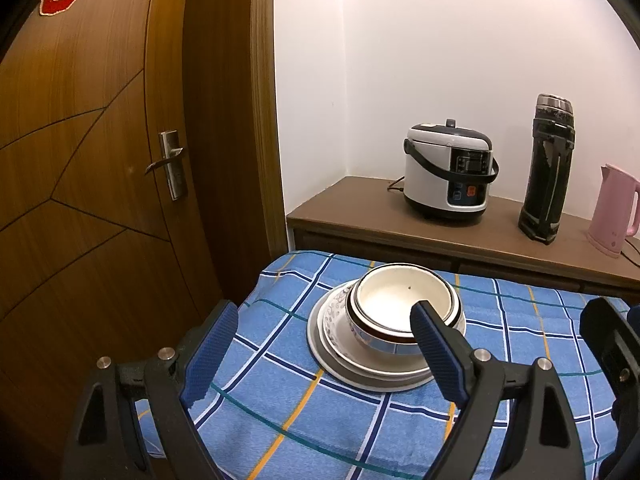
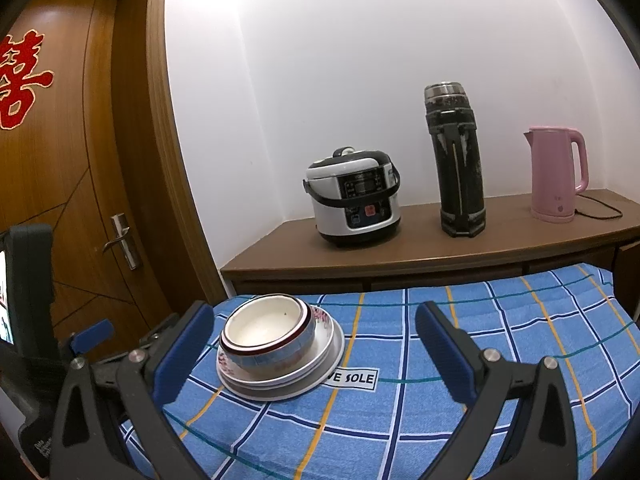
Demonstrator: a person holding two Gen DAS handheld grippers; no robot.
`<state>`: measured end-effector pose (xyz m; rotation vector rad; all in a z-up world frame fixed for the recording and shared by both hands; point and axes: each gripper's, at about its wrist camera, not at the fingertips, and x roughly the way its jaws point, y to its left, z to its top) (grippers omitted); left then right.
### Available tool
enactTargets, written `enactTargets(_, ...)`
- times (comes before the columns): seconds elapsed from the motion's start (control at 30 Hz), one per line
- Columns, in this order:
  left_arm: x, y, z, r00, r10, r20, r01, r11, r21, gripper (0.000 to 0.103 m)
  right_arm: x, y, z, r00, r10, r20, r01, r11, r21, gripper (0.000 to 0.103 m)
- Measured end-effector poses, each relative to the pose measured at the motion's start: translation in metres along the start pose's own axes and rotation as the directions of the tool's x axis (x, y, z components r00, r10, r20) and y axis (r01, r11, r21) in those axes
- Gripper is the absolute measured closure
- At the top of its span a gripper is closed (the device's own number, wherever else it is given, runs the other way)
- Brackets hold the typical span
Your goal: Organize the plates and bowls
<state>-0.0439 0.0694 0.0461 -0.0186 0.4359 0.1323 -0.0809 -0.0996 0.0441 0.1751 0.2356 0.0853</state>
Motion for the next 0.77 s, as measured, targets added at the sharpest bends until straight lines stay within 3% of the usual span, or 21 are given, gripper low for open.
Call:
enactTargets(0.57, 0.0003, -0.0019, -0.0021, 0.999, -0.046, -0.017, 0.046, 0.999, 0.001, 0.013, 0.0009, -0.0043, -0.0007, 1.000, 0.000, -0.004, 0.000, 1.000, 0.009, 0.000)
enactTargets(0.77, 0.0043, -0.0049, -0.0032, 1.000, -0.001, -0.024, 0.002, 1.000, 0.014, 0.013, 0.0016, -0.0063, -0.0013, 1.000, -0.002, -0.008, 0.003, 1.000, 0.013, 0.000)
